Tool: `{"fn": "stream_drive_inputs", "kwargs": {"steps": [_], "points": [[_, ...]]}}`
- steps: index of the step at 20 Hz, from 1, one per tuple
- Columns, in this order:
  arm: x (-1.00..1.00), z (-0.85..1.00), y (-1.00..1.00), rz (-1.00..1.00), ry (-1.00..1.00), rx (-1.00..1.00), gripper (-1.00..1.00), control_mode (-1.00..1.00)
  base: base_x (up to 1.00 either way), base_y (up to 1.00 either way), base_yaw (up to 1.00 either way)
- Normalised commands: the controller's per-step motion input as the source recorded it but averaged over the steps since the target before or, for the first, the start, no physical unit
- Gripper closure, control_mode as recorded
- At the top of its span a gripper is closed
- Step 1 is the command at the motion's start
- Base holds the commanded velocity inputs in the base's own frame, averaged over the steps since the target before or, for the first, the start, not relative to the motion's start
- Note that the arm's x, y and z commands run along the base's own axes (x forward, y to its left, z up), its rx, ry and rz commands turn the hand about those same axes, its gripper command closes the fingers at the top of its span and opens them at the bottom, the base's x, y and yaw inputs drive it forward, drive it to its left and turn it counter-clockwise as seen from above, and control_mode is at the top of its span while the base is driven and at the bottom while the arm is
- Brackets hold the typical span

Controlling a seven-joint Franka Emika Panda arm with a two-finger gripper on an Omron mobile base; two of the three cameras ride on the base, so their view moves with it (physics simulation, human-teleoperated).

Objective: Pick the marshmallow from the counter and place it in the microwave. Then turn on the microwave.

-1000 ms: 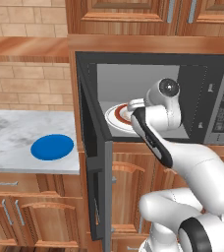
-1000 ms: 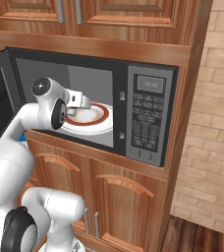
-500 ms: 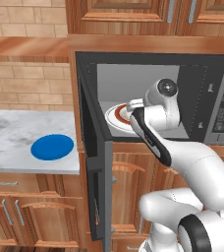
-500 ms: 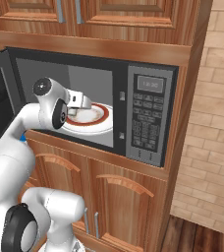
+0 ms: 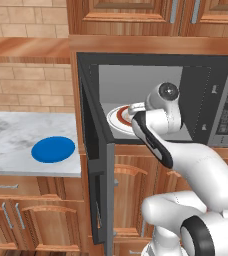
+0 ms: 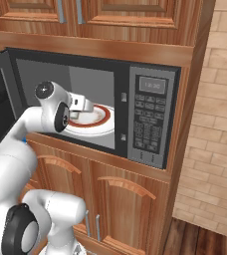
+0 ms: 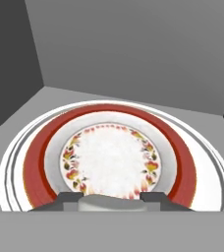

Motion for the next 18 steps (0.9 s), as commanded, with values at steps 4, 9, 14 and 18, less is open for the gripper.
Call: {"fn": "stream_drive_inputs", "kwargs": {"steps": [4, 9, 14, 18], "points": [[0.08, -0.10, 0.00, 0.00, 0.00, 0.00, 1.00, -1.00, 0.00, 0.00, 0.00], [0.09, -0.06, 0.00, -0.01, 0.00, 0.00, 1.00, -1.00, 0.00, 0.00, 0.00], [0.11, -0.05, 0.00, -0.01, 0.00, 0.00, 1.00, -1.00, 0.00, 0.00, 0.00], [0.12, -0.05, 0.00, -0.01, 0.00, 0.00, 1.00, -1.00, 0.00, 0.00, 0.00]]}}
